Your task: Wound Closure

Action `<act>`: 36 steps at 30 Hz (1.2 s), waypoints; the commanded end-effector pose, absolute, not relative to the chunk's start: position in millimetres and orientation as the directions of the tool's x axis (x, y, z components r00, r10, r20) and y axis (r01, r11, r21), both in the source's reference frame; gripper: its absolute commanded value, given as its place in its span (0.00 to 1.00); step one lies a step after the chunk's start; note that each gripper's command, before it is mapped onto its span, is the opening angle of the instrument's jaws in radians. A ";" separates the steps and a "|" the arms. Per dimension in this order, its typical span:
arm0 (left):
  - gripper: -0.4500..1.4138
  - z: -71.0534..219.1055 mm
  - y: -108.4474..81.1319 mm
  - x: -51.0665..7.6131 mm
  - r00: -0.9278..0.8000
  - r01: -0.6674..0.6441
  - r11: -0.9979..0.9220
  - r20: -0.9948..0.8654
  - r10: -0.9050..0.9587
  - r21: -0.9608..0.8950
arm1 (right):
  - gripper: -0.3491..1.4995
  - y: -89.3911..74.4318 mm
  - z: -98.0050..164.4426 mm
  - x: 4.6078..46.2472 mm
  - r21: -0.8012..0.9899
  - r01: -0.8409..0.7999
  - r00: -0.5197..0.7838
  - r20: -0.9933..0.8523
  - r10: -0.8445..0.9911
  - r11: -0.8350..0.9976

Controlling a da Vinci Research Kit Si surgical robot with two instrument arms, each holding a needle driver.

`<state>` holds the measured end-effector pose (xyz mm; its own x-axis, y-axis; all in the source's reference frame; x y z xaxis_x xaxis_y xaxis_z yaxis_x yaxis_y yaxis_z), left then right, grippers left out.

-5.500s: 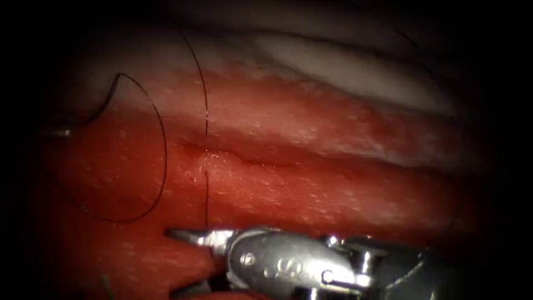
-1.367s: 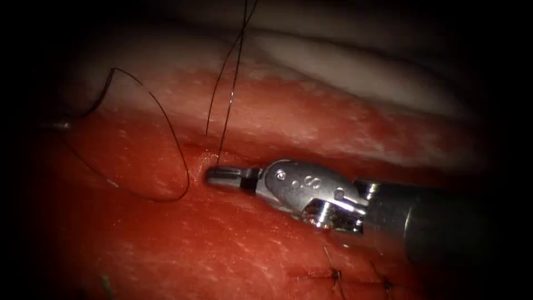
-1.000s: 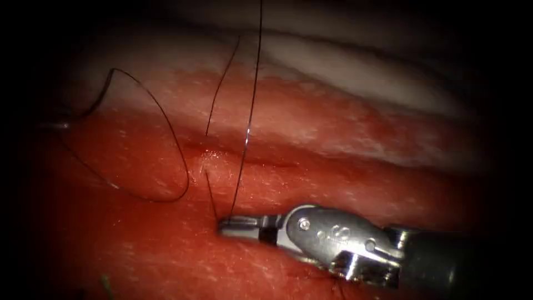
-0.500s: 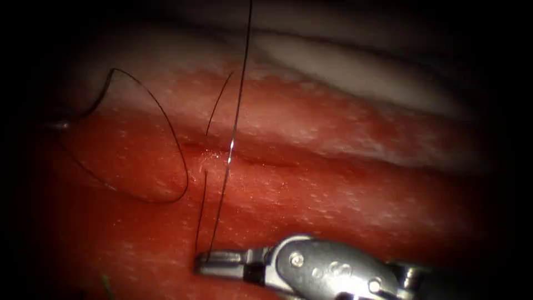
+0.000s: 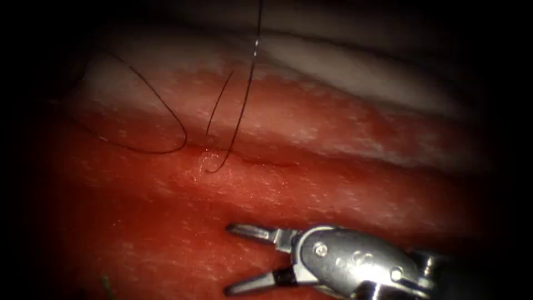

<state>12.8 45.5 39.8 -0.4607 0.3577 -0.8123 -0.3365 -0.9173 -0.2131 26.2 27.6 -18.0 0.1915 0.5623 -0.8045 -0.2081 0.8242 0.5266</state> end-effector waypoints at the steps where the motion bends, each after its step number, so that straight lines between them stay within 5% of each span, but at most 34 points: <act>1: 0.42 41.0 44.7 12.2 -0.434 -0.357 -0.895 -0.801 0.413 -0.268 | 0.83 28.0 -17.6 26.7 0.525 -0.211 0.190 -0.805 0.562 0.824; 2: 0.59 41.3 44.6 11.8 -0.404 -0.400 -0.856 -0.776 0.485 -0.327 | 0.83 28.1 -17.5 26.5 0.525 -0.213 0.191 -0.805 0.562 0.824; 7: 0.66 40.8 44.2 11.6 -0.371 -0.464 -0.801 -0.738 0.564 -0.379 | 0.83 29.0 -16.9 24.8 0.513 -0.257 0.203 -0.800 0.565 0.819; 17: 0.66 35.0 40.7 10.3 -0.400 -0.410 -0.792 -0.690 0.602 -0.453 | 0.76 36.5 -10.0 20.5 0.534 -0.469 0.179 -0.723 0.668 0.703; 18: 0.66 34.0 40.2 10.1 -0.403 -0.400 -0.791 -0.686 0.605 -0.462 | 0.62 37.5 -8.7 20.7 0.557 -0.499 0.149 -0.699 0.699 0.663; 19: 0.66 34.0 40.2 10.1 -0.403 -0.400 -0.791 -0.686 0.605 -0.462 | 0.62 37.5 -8.7 20.7 0.557 -0.499 0.149 -0.699 0.699 0.663; 20: 0.66 33.1 40.5 10.5 -0.402 -0.395 -0.789 -0.683 0.609 -0.471 | 0.50 38.6 -7.0 21.4 0.595 -0.512 0.114 -0.667 0.736 0.619; 36: 0.63 24.9 43.0 19.0 -0.477 -0.379 -0.762 -0.595 0.647 -0.525 | 0.51 36.2 -5.6 23.5 0.632 -0.485 0.123 -0.635 0.763 0.604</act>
